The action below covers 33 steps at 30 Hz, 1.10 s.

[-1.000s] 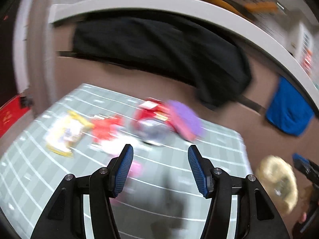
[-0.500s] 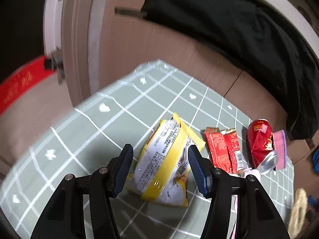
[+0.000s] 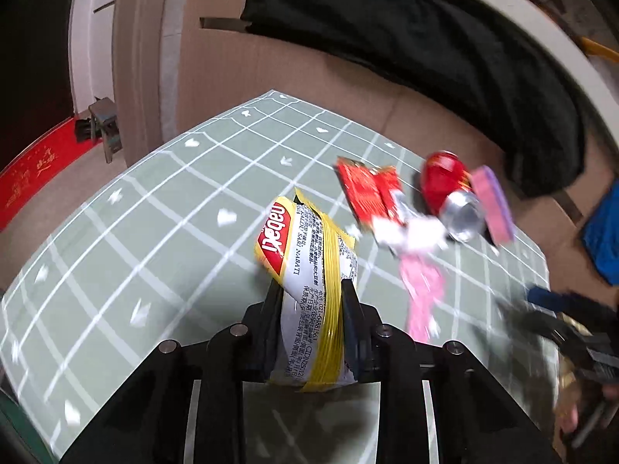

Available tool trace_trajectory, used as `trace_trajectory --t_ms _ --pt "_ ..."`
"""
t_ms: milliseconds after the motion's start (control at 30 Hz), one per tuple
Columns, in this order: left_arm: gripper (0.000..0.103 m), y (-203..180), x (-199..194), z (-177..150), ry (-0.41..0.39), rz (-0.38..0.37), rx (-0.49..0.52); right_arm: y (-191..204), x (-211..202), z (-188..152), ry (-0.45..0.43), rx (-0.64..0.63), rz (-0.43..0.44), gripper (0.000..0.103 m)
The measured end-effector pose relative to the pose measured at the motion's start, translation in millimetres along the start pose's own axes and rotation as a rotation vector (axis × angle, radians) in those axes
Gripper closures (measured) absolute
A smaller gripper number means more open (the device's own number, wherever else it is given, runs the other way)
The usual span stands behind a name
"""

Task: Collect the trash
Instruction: 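Grasp the pink plastic item with the right gripper while the left holds the wrapper, then carry the yellow wrapper and pink item over the bin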

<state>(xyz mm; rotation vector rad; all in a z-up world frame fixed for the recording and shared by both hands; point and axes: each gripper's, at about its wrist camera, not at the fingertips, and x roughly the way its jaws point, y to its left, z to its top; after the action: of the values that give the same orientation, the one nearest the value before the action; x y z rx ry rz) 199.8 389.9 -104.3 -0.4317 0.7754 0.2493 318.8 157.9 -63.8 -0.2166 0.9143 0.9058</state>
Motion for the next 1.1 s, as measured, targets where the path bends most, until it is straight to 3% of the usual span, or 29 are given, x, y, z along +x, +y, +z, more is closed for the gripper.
trace_trajectory --t_ms 233,600,733,800,867,1100 --pt "0.074 14 -50 -42 -0.098 0.007 -0.061 28 43 18 0.016 -0.010 0.000 0.050" --pt "0.074 19 -66 -61 -0.135 -0.018 -0.101 43 95 38 0.037 -0.026 -0.122 0.051" --pt "0.074 15 -66 -63 -0.136 -0.040 -0.119 51 95 33 0.061 -0.103 -0.158 0.051" --pt "0.074 13 -65 -64 -0.127 -0.054 -0.131 54 89 28 0.070 -0.141 -0.143 0.062" --pt "0.074 10 -64 -65 -0.121 -0.064 -0.135 53 80 21 0.069 -0.156 -0.145 0.066" --pt "0.074 -14 -65 -72 -0.099 -0.087 -0.119 31 35 -8 0.069 -0.123 -0.088 0.066"
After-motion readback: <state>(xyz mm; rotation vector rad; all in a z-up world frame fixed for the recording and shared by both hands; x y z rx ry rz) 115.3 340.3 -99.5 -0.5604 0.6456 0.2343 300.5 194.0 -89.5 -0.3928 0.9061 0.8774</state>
